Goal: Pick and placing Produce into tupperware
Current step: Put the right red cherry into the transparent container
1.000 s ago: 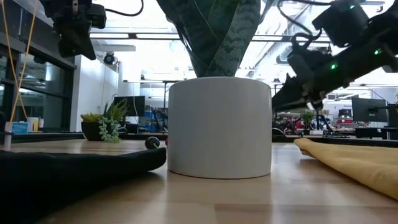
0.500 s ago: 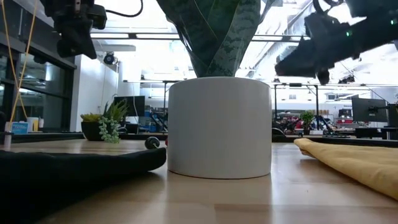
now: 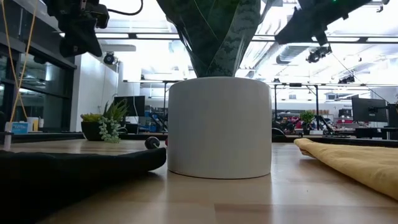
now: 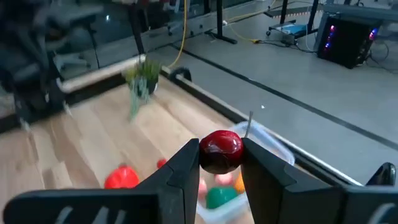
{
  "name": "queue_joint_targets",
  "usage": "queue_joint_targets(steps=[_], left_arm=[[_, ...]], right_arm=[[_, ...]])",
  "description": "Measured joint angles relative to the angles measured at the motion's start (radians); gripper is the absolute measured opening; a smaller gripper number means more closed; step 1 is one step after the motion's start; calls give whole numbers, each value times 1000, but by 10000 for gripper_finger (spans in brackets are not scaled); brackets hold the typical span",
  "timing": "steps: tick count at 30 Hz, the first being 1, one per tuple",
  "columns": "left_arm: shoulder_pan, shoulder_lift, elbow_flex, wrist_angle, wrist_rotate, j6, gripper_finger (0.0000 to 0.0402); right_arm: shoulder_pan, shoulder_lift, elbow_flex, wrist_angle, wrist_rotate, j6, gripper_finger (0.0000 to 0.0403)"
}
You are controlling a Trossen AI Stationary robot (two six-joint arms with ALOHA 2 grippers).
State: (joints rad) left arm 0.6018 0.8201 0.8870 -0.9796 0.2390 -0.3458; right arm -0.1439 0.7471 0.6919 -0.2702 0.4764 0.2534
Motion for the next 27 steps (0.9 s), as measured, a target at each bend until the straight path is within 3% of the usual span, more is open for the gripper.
queue_joint_targets(steps=[9, 27], left_arm=[[0, 0, 0, 38, -3, -4, 1], [0, 0, 0, 53, 42, 6, 1]], right_arm=[[-154, 76, 155, -44, -193, 18, 91], [-350, 548, 613, -271, -425, -1, 91]])
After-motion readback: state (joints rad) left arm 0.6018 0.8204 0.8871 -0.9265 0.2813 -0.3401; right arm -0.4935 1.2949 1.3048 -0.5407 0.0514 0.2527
